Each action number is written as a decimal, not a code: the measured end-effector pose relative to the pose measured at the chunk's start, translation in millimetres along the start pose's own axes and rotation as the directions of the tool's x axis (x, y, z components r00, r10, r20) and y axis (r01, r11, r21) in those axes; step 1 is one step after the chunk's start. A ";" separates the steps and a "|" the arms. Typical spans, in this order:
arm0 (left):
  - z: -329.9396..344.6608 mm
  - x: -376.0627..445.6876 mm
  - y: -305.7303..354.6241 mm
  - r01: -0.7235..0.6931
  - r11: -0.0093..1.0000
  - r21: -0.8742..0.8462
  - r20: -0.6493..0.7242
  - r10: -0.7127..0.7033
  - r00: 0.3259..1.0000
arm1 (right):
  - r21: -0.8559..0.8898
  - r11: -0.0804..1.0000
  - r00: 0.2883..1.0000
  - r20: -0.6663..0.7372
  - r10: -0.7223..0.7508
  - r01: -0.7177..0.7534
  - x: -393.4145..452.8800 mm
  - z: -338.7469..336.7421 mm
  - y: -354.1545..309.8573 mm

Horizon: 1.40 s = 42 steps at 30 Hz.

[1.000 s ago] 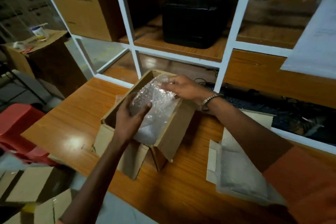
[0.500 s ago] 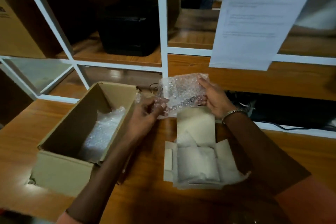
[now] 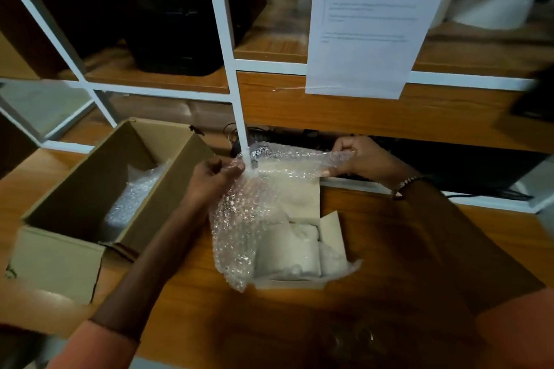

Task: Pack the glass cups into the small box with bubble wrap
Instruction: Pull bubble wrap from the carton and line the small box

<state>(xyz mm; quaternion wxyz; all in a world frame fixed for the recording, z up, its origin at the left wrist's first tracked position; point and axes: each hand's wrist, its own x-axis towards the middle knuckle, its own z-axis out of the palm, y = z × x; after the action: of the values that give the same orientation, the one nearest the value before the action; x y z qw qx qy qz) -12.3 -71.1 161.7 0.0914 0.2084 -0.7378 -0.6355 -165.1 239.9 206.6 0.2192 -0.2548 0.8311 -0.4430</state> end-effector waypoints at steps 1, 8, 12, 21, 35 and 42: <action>-0.9 2.1 2.2 -0.011 0.998 0.063 0.028 0.009 1.000 | -0.073 0.997 1.000 0.029 0.002 0.000 -1.4 -4.8 0.2; -12.7 21.1 37.2 -0.194 0.934 0.301 0.310 0.097 0.946 | -0.306 0.951 0.979 0.202 0.018 0.046 -11.1 -36.8 3.7; 4.4 38.6 13.4 -0.295 0.804 0.517 0.434 0.051 0.900 | -0.479 0.877 0.914 0.368 0.170 0.030 -15.0 -26.2 10.4; 55.8 49.2 -81.5 -0.453 0.633 0.628 0.646 -0.098 0.757 | -0.622 0.783 0.840 0.426 0.335 0.002 -23.3 22.1 4.0; 58.7 27.0 -101.5 -0.563 0.411 0.717 0.589 0.075 0.805 | -0.834 0.439 0.866 0.456 0.207 0.335 -10.6 142.6 102.3; 57.5 -26.6 -109.2 -0.727 0.045 0.685 0.726 0.038 0.687 | -0.916 0.268 0.937 0.335 0.101 0.299 -28.6 158.0 95.3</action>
<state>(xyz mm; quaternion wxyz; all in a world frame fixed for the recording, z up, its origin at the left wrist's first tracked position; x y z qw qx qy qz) 9.4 -19.6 48.5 -0.0902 -0.1880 -0.9780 0.0079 -71.6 204.3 48.9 0.1275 -0.4567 0.8611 0.1835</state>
